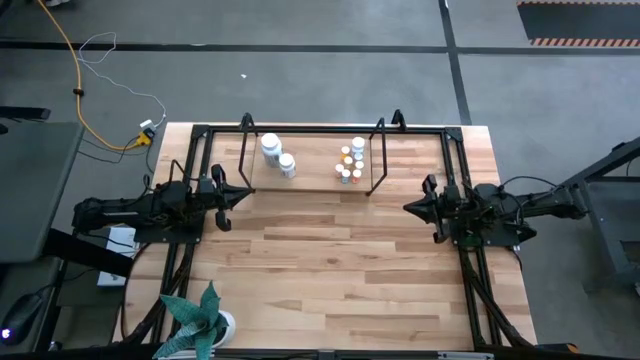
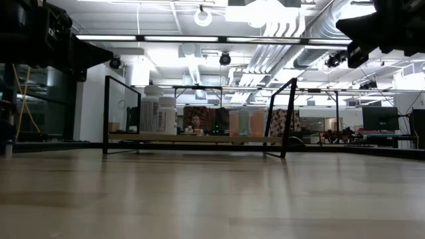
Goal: Pick and place medicine bottles onto shelf by color
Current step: Return to Home Position
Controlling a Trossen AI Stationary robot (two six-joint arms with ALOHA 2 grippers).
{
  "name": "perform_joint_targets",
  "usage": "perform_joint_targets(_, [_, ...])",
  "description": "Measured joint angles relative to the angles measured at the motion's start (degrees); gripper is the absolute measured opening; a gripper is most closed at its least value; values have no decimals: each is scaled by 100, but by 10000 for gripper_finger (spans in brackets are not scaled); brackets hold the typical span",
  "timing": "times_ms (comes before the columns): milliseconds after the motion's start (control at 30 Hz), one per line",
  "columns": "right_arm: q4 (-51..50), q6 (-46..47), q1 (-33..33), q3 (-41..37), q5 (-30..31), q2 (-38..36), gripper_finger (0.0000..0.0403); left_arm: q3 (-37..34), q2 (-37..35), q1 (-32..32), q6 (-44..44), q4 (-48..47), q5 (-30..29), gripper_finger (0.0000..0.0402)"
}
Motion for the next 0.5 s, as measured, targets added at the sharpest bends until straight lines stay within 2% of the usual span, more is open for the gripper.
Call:
perform_joint_targets(233, [207, 131, -6, -376, 129, -187, 0, 2, 4, 0, 0, 0, 2, 3])
perform_joint_targets(500, [-57, -435, -15, -378, 363, -485, 0, 2, 2, -2, 0, 0, 2, 3])
